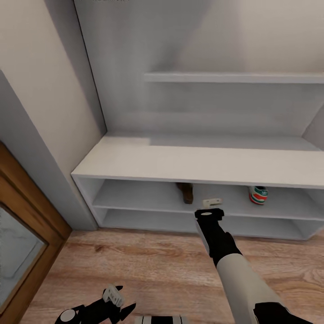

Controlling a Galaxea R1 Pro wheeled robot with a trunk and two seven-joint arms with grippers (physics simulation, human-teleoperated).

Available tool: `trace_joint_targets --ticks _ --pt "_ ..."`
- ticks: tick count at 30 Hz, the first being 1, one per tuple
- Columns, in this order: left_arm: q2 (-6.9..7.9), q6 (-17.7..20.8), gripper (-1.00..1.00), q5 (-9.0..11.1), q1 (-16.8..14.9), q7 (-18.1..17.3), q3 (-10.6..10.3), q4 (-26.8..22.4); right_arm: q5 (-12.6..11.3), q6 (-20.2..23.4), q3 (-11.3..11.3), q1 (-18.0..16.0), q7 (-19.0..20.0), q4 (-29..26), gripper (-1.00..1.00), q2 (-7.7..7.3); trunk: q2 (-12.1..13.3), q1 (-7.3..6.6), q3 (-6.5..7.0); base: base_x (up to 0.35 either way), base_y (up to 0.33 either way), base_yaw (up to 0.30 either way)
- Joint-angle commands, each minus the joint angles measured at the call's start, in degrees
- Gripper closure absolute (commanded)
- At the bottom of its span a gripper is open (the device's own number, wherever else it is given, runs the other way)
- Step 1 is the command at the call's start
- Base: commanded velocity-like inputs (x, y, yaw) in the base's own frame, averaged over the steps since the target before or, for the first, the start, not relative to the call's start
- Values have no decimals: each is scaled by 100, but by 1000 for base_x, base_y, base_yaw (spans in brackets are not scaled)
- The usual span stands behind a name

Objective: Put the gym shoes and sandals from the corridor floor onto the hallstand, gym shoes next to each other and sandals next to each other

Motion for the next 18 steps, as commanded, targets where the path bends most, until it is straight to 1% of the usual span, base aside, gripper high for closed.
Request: trace_joint_targets --ticks 1,18 --pt "-9 -31 -100 -60 -3 -27 43 -5 49 39 -15 -1 13 -6 -100 5 -2 -4 -4 -264 -167 0" --pt "-6 -37 -100 -52 1 -4 51 -5 49 39 -7 4 13 -7 -100 5 -2 -4 -4 -265 -168 0"
